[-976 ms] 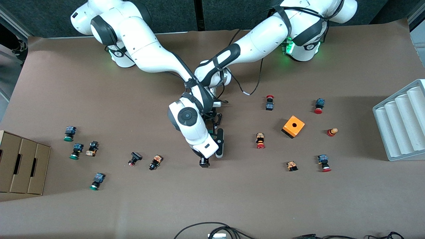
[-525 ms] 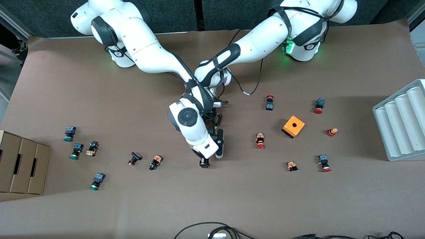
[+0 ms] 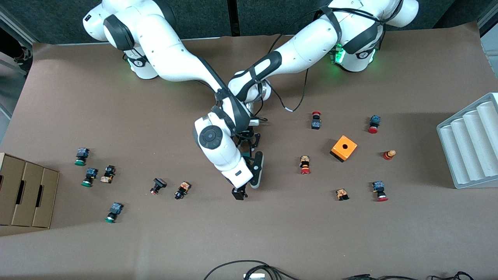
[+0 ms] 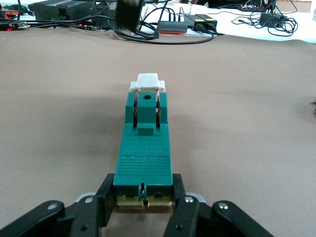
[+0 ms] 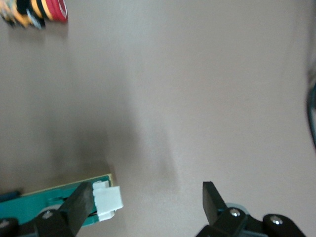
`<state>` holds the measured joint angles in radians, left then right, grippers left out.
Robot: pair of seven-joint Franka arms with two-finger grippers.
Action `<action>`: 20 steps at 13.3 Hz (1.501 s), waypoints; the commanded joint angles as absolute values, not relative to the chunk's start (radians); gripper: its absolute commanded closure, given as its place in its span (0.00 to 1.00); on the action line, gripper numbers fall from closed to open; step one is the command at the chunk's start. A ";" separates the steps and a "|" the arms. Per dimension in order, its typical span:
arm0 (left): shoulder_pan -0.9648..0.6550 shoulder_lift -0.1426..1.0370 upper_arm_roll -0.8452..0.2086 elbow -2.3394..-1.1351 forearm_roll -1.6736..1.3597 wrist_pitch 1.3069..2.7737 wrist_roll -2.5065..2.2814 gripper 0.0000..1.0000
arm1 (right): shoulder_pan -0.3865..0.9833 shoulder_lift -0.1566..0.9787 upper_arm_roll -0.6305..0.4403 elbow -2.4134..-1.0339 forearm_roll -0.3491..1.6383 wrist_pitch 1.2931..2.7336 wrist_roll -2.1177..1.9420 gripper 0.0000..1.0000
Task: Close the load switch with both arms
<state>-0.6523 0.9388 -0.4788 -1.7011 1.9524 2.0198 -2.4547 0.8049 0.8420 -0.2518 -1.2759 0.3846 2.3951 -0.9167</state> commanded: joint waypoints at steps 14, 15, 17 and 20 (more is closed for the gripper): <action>-0.652 0.936 -0.465 -1.675 1.959 2.014 -2.419 0.00 | 0.756 0.364 -0.417 -1.282 0.406 1.777 -0.202 0.01; -0.652 0.936 -0.469 -1.664 1.950 2.017 -2.416 0.00 | 0.756 0.348 -0.457 -1.282 0.405 1.743 -0.202 0.01; -0.658 0.925 -0.474 -1.654 1.883 2.017 -2.402 0.00 | 0.755 0.325 -0.540 -1.282 0.403 1.715 -0.204 0.01; -0.653 0.910 -0.503 -1.619 1.752 2.017 -2.219 0.00 | 0.727 0.322 -0.623 -1.284 0.411 1.700 -0.213 0.01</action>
